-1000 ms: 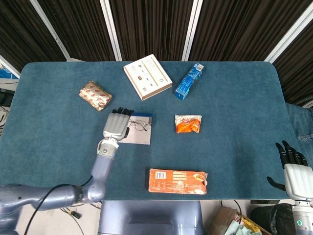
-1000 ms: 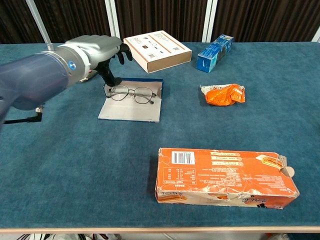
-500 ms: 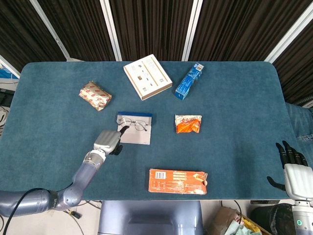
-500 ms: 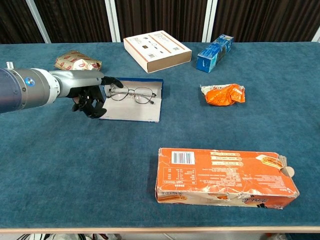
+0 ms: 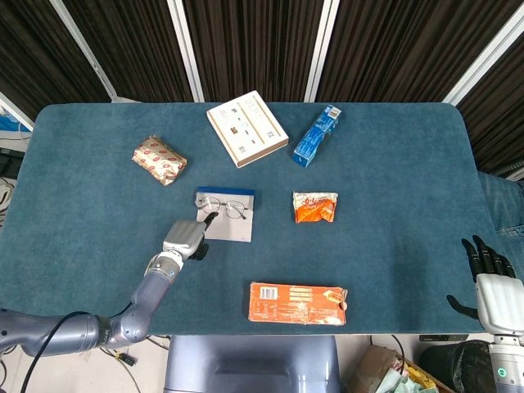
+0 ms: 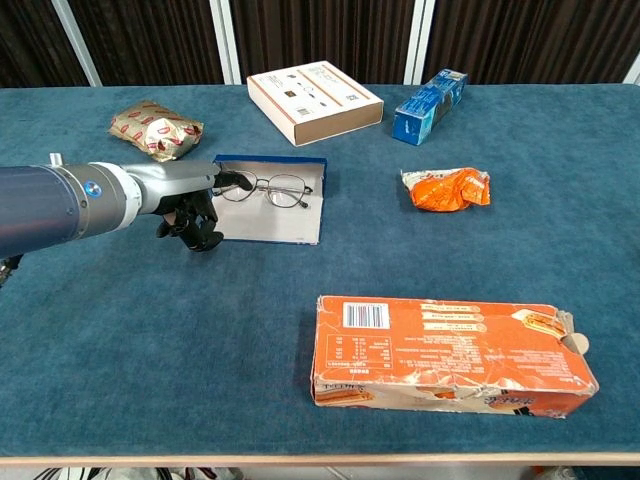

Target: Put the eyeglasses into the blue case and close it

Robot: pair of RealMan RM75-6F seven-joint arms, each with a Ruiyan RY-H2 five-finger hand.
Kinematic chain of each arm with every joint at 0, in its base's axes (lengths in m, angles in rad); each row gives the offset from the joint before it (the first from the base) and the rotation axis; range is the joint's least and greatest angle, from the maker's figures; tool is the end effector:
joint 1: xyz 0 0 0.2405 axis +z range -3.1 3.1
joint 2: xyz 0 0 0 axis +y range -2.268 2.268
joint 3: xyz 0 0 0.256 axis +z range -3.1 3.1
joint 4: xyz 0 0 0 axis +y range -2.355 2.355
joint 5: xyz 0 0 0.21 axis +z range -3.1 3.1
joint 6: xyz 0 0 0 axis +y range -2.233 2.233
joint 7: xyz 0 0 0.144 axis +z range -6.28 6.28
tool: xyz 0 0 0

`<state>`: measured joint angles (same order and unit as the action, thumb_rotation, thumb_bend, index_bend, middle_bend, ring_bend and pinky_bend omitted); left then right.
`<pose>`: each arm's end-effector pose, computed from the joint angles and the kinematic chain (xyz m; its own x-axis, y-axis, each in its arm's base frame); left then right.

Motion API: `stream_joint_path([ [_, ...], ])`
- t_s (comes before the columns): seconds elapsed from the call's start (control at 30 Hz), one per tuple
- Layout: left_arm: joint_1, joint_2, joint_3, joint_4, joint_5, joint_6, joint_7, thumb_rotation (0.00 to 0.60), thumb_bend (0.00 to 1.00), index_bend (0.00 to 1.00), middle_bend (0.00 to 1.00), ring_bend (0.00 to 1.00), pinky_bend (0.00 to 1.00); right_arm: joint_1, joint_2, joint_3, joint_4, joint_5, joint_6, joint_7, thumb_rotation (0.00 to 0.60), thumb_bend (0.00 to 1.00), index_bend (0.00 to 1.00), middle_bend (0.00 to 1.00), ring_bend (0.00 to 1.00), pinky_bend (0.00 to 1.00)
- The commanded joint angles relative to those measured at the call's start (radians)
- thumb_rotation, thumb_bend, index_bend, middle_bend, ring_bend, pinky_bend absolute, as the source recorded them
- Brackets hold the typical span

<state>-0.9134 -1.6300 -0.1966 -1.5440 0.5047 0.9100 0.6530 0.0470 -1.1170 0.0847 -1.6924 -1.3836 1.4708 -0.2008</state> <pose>-0.1232 0.3424 -0.0597 0.3998 0.5124 0.7600 0.9163 -0.2011 -0.3464 -0.3150 -0.1744 0.1607 0.4912 -0.0260 0.8707 -0.8621 0.1286 0.4902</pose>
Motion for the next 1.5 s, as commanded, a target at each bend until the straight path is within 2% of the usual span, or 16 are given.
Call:
stream_joint_path([
  [0.03,-0.011,-0.019,-0.002,0.022,-0.006,0.006,-0.007,0.600,0.50,0.00,0.74,0.75,0.72,-0.001,0.000,0.000,0.000,0.001,0.001,0.000,0.600,0.24,0.05,0.03,0.12,0.16],
  [0.73,-0.064,-0.123,-0.020,0.145,-0.042,0.048,0.007,0.600,0.50,0.00,0.74,0.75,0.72,-0.001,0.001,0.000,-0.004,0.007,-0.002,-0.003,0.600,0.24,0.04,0.03,0.12,0.16],
  [1.5,-0.083,-0.164,-0.037,0.211,-0.080,0.058,0.032,0.600,0.50,0.00,0.74,0.75,0.72,-0.001,0.001,0.001,-0.007,0.013,-0.005,-0.003,0.600,0.24,0.05,0.03,0.12,0.16],
])
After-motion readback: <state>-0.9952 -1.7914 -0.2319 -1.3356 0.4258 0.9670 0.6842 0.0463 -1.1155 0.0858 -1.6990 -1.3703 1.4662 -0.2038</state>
